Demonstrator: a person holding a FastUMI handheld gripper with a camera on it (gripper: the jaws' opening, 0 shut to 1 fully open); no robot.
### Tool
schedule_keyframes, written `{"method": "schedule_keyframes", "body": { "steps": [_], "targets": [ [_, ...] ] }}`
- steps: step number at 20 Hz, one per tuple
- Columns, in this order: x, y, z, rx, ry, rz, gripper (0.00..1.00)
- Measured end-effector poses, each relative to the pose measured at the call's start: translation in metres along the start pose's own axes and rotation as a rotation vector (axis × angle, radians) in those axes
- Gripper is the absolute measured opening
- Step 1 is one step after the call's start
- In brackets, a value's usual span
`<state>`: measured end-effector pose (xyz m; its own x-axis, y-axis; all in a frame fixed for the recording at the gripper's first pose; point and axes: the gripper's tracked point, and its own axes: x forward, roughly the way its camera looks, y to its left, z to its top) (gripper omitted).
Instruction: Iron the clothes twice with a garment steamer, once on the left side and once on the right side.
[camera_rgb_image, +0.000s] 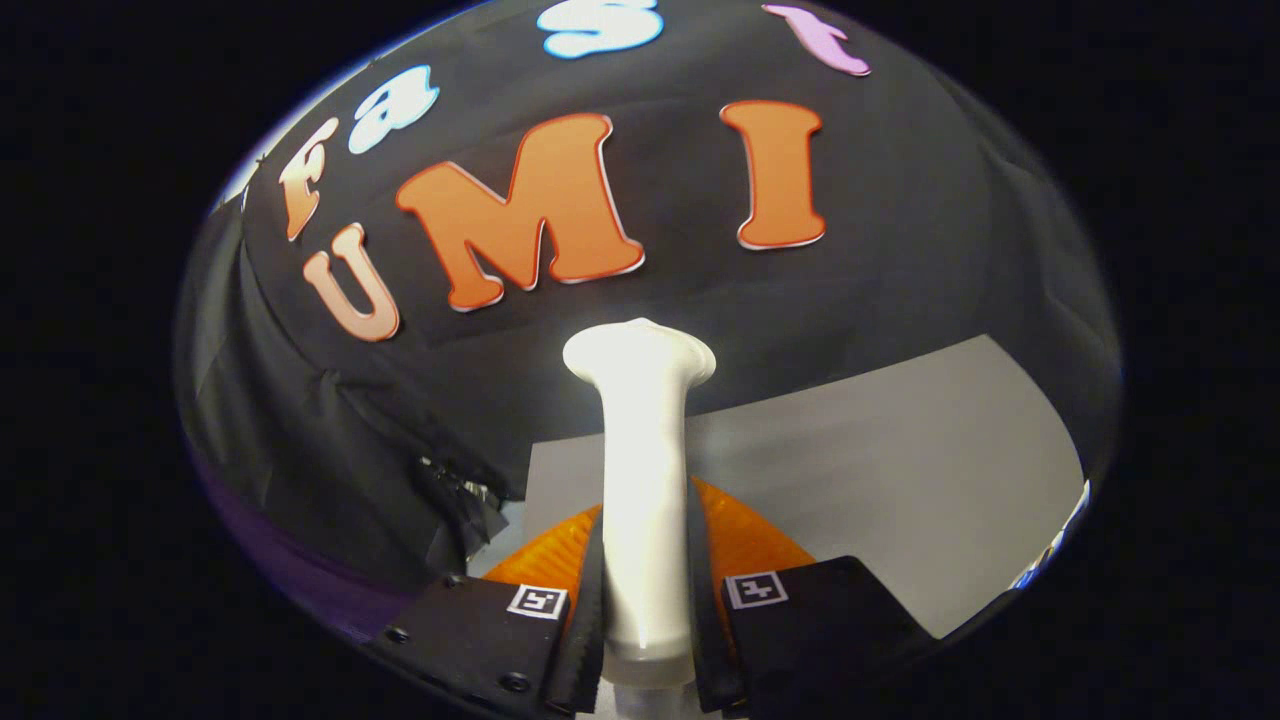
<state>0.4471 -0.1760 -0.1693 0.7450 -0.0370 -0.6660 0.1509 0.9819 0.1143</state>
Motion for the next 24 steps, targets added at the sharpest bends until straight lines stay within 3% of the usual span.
{"method": "schedule_keyframes", "body": {
  "steps": [3,6,10,16,24],
  "targets": [
    [-0.050,-0.020,0.001,-0.023,-0.135,-0.096,0.44],
    [-0.114,-0.024,-0.004,0.039,-0.269,-0.147,0.44],
    [-0.201,-0.020,-0.027,0.027,-0.423,-0.227,0.44],
    [-0.331,0.036,-0.077,0.033,-0.626,-0.245,0.44],
    [-0.442,0.117,-0.149,0.041,-0.768,-0.218,0.43]
  ]
}}
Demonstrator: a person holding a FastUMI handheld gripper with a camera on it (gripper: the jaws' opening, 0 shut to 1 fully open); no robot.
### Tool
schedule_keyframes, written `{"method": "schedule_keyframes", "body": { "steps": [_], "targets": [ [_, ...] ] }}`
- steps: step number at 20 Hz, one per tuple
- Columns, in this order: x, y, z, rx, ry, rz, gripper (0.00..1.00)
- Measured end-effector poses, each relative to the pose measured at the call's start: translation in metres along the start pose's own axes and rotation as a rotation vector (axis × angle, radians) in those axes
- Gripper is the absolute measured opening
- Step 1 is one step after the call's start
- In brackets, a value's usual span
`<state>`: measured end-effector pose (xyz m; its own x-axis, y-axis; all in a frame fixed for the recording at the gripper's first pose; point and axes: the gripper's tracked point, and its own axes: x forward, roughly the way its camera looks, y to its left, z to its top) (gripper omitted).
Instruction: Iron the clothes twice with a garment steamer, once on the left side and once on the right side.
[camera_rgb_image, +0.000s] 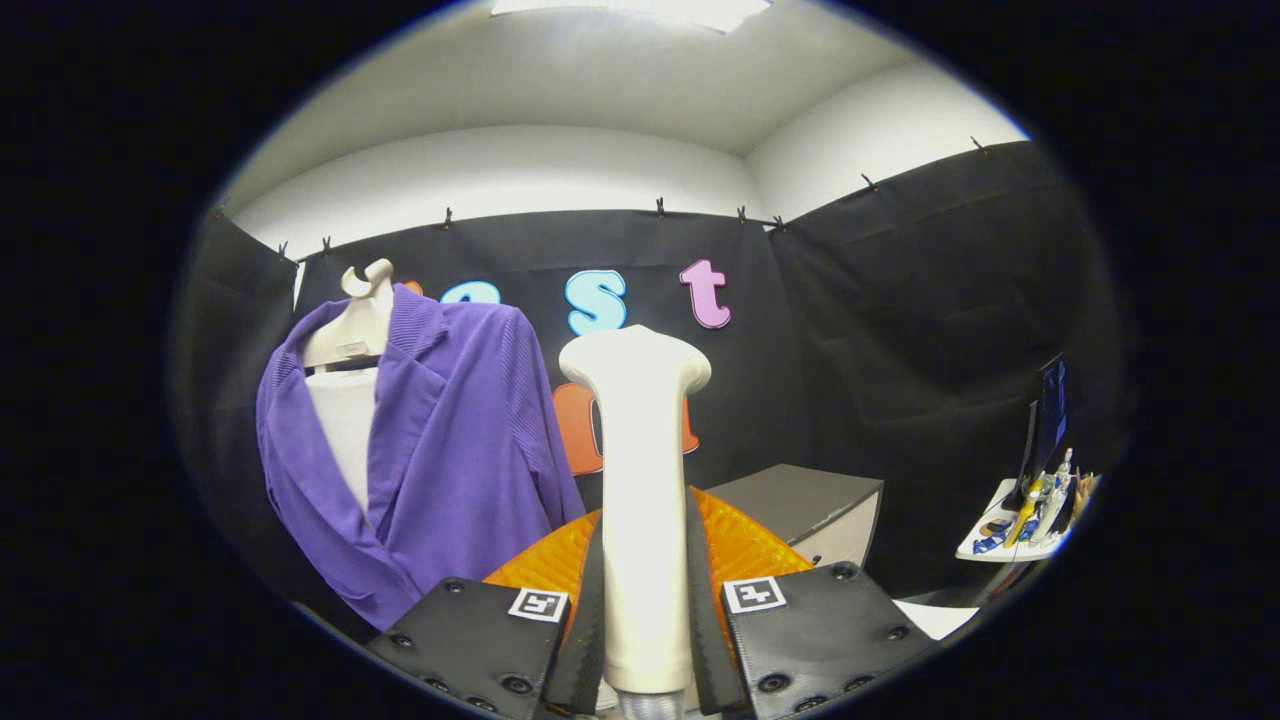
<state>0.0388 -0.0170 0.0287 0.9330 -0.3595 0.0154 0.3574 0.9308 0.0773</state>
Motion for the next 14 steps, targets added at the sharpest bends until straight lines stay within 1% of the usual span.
{"method": "schedule_keyframes", "body": {
  "steps": [4,7,10,14],
  "targets": [
    [-0.035,0.035,-0.004,-0.002,-0.024,0.081,0.43],
    [-0.045,0.062,-0.007,-0.005,-0.041,0.135,0.43],
    [-0.042,0.089,-0.007,-0.021,-0.062,0.174,0.43],
    [-0.023,0.125,-0.019,-0.042,-0.050,0.224,0.43]
  ]
}}
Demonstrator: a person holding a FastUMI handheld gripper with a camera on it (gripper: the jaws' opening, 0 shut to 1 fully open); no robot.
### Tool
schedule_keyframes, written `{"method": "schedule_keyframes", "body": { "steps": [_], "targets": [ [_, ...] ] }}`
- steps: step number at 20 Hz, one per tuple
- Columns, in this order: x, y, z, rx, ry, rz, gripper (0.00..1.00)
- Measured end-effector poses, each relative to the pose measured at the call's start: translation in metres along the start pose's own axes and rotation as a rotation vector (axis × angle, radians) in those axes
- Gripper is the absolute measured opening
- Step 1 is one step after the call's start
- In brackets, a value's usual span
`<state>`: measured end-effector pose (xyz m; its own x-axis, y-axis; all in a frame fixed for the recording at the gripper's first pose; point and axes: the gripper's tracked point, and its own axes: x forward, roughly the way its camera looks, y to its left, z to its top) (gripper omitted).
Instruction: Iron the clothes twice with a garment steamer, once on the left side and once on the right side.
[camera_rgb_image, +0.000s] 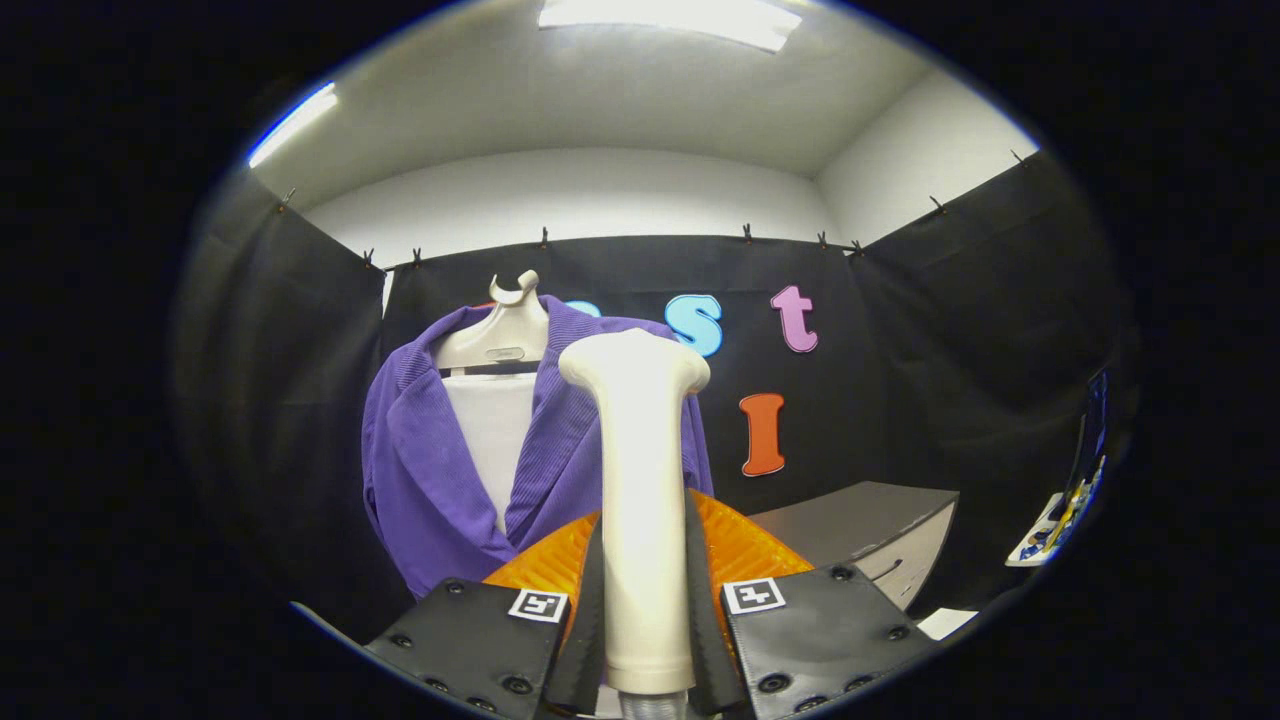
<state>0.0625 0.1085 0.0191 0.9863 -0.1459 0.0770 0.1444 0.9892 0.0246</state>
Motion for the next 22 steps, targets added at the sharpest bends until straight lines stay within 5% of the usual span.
{"method": "schedule_keyframes", "body": {
  "steps": [9,22],
  "targets": [
    [0.054,0.021,-0.038,-0.025,0.053,0.001,0.43],
    [0.046,0.019,-0.063,-0.067,0.057,-0.006,0.43]
  ]
}}
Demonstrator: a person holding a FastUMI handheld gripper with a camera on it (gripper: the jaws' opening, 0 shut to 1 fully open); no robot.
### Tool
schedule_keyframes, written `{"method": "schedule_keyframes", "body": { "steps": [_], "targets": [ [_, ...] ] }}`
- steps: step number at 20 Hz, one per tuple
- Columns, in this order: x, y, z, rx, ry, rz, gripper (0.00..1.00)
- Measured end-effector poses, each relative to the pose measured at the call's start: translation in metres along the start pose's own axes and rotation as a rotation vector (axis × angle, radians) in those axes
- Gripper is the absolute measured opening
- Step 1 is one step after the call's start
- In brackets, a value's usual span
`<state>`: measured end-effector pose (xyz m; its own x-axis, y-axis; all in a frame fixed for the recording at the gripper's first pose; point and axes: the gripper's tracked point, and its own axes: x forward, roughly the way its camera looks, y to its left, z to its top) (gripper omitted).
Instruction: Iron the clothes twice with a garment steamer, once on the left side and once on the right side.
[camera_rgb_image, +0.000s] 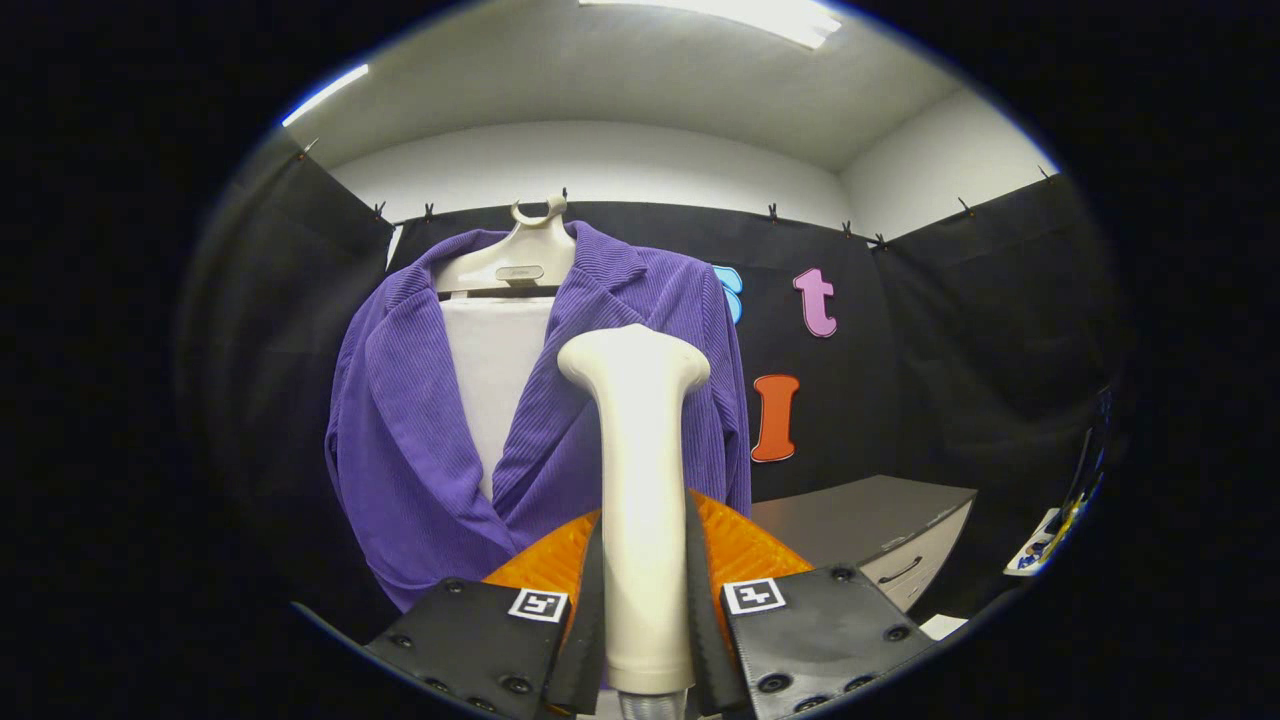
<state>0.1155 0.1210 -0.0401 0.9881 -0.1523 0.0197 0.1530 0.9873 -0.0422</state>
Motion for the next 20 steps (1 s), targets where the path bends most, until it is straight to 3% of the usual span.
{"method": "schedule_keyframes", "body": {
  "steps": [20],
  "targets": [
    [-0.028,-0.003,-0.087,-0.006,0.104,-0.018,0.43]
  ]
}}
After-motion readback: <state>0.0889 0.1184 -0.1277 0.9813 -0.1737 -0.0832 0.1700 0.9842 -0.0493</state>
